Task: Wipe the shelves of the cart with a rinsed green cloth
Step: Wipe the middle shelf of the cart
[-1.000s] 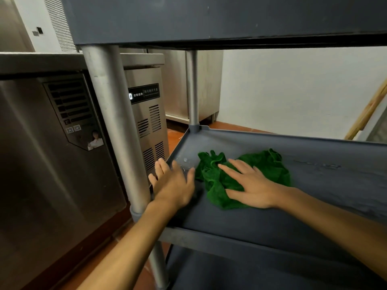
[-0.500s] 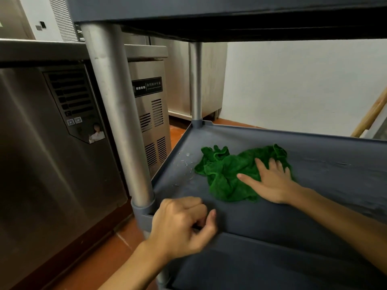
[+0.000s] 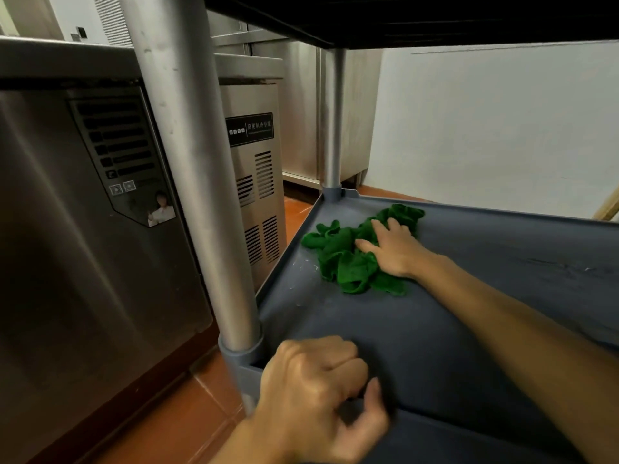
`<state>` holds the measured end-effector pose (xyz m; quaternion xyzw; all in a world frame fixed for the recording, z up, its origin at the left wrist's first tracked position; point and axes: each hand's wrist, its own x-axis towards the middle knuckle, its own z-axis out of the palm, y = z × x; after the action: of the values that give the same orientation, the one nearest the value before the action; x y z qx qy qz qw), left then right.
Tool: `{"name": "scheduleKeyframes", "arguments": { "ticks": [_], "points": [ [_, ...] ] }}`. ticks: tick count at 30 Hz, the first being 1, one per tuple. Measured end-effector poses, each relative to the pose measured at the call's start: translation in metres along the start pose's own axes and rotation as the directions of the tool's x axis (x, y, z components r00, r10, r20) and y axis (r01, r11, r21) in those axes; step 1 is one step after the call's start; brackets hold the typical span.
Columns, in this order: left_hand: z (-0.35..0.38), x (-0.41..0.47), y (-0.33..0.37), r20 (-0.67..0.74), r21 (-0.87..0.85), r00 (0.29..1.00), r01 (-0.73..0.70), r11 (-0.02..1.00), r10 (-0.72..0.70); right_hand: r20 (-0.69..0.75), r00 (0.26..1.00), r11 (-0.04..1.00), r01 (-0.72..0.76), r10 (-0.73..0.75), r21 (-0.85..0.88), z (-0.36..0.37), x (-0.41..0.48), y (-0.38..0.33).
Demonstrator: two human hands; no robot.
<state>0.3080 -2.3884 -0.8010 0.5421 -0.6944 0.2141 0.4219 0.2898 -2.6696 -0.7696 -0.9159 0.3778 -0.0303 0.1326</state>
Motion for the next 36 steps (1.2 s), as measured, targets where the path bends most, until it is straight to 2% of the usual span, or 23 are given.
{"name": "scheduleKeyframes", "arguments": {
  "ticks": [6, 9, 14, 17, 20, 25, 30, 36],
  "points": [
    [0.002, 0.000, 0.002, -0.044, -0.007, 0.999, -0.010, 1.000, 0.010, -0.013, 0.995, 0.995, 0.099, -0.099, -0.006, 0.000, 0.017, -0.047],
    [0.006, 0.000, 0.000, -0.061, 0.103, 0.998, -0.015, 0.995, 0.022, -0.005, 0.980, 0.980, 0.197, -0.197, -0.005, 0.006, 0.009, -0.067],
    [0.011, -0.002, 0.001, -0.081, 0.198, 0.997, 0.003, 0.980, 0.013, -0.032, 0.925, 0.925, 0.379, -0.379, 0.014, 0.008, -0.019, -0.076],
    [0.010, -0.001, 0.002, -0.086, 0.213, 0.996, 0.017, 0.977, 0.002, -0.048, 0.887, 0.881, 0.462, -0.460, 0.102, 0.009, -0.042, -0.084],
    [0.011, 0.000, 0.002, -0.110, 0.234, 0.994, 0.024, 0.972, 0.002, -0.044, 0.871, 0.858, 0.489, -0.489, 0.155, 0.014, -0.060, -0.092],
    [0.012, -0.003, -0.002, -0.163, 0.243, 0.986, 0.014, 0.970, 0.027, -0.020, 0.835, 0.824, 0.546, -0.549, 0.150, 0.017, -0.090, -0.095],
    [0.012, -0.004, -0.006, -0.173, 0.248, 0.984, -0.002, 0.969, 0.047, -0.046, 0.812, 0.770, 0.569, -0.582, 0.289, 0.017, -0.095, -0.084],
    [0.015, -0.002, -0.016, -0.152, 0.273, 0.988, 0.030, 0.962, 0.013, -0.079, 0.812, 0.777, 0.577, -0.578, 0.250, 0.024, -0.084, -0.074]
  ]
}}
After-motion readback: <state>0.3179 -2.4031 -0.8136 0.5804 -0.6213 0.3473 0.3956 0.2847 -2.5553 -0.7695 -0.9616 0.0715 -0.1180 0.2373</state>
